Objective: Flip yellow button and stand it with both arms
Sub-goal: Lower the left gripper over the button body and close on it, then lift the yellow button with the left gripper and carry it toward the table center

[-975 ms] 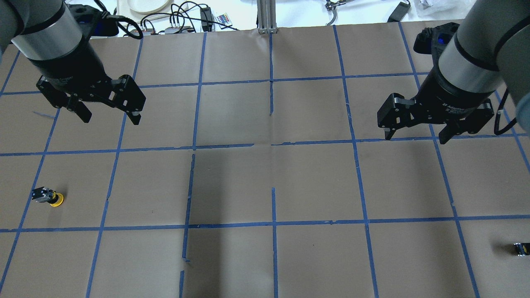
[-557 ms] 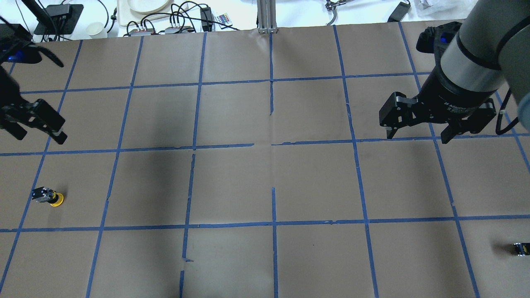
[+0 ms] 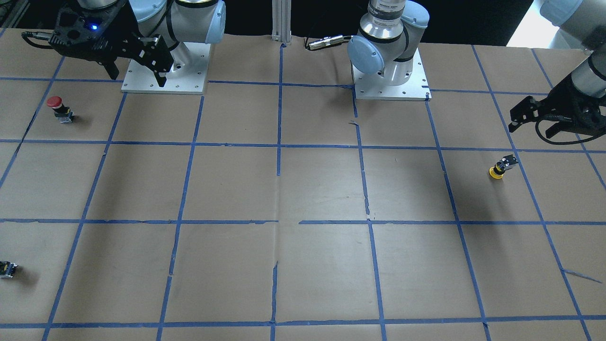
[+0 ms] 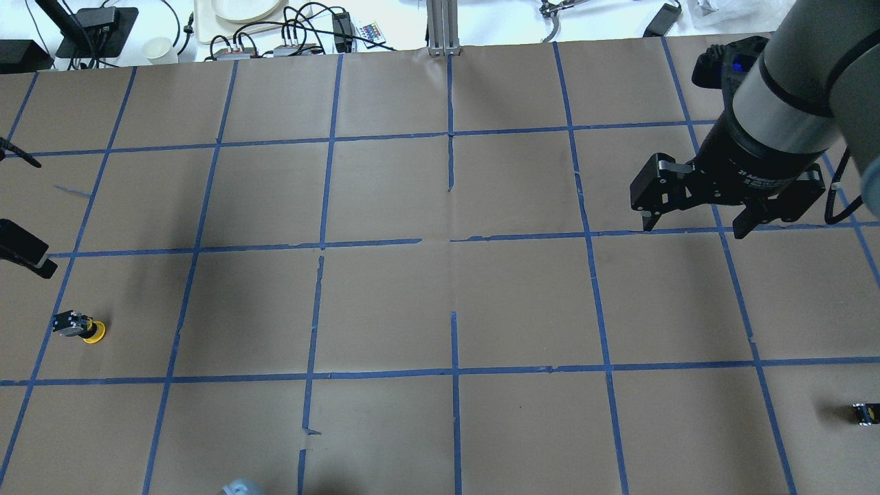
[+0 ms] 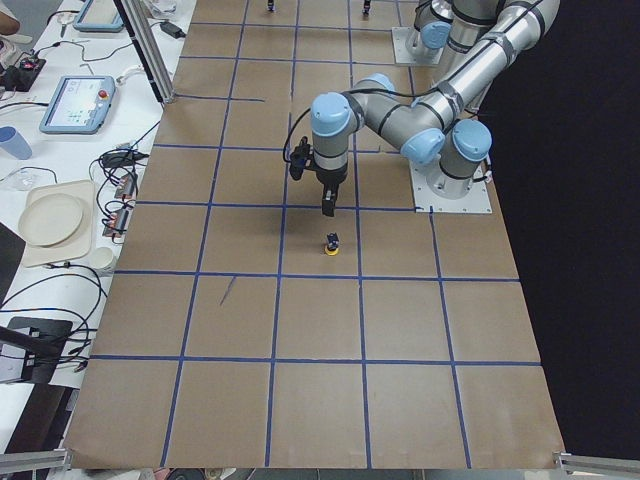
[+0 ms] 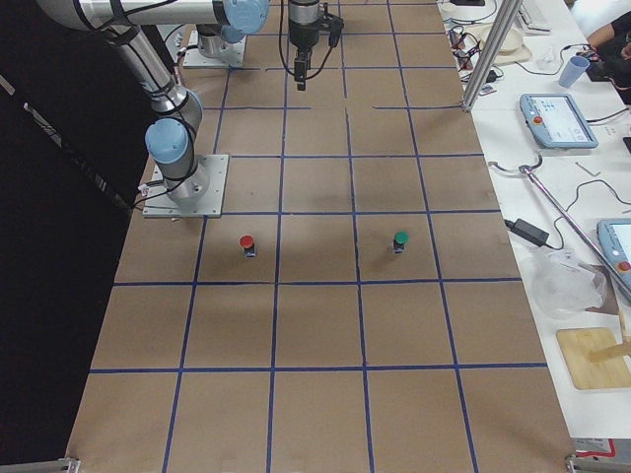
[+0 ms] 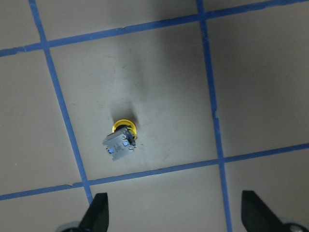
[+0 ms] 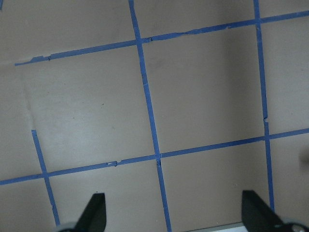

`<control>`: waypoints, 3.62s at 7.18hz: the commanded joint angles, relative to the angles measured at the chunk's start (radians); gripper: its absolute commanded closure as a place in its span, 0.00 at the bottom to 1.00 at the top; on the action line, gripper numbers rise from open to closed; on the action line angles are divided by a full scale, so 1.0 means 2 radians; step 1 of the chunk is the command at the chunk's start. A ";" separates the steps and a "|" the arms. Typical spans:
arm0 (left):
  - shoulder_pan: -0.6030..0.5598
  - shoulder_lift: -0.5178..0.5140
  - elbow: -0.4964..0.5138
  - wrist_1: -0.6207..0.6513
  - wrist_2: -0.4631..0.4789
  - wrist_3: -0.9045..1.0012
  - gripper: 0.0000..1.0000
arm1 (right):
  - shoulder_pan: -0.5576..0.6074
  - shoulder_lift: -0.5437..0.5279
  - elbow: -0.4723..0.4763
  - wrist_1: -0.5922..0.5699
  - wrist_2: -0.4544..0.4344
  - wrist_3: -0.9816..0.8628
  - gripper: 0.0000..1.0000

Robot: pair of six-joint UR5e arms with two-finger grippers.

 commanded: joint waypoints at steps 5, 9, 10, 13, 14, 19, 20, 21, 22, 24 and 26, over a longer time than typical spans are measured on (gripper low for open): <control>0.023 -0.086 -0.037 0.086 -0.006 -0.106 0.04 | 0.000 0.000 0.000 0.000 0.000 -0.003 0.00; 0.022 -0.104 -0.036 0.087 0.008 -0.157 0.05 | 0.000 0.000 0.000 0.000 0.000 -0.003 0.00; 0.022 -0.105 -0.036 0.086 0.009 -0.157 0.06 | -0.002 0.000 -0.001 0.000 0.000 -0.006 0.00; 0.022 -0.105 -0.037 0.096 0.010 -0.154 0.07 | -0.002 0.002 -0.001 0.002 0.000 0.004 0.00; 0.022 -0.105 -0.038 0.096 0.010 -0.155 0.07 | -0.005 0.002 0.000 0.002 0.001 0.003 0.00; 0.021 -0.107 -0.039 0.103 0.017 -0.159 0.21 | -0.022 0.002 -0.002 0.001 0.004 -0.005 0.00; 0.021 -0.114 -0.040 0.104 0.018 -0.159 0.23 | -0.022 0.000 -0.003 0.005 0.002 -0.005 0.00; 0.021 -0.116 -0.040 0.107 0.017 -0.159 0.23 | -0.022 0.000 -0.002 0.006 0.002 -0.005 0.00; 0.021 -0.118 -0.040 0.108 0.017 -0.159 0.28 | -0.022 0.000 -0.002 0.006 0.002 -0.005 0.00; 0.019 -0.119 -0.039 0.109 0.017 -0.161 0.50 | -0.023 -0.001 -0.001 0.004 0.001 -0.005 0.00; 0.008 -0.118 -0.034 0.111 0.017 -0.162 0.65 | -0.023 0.000 -0.001 0.005 0.002 -0.004 0.00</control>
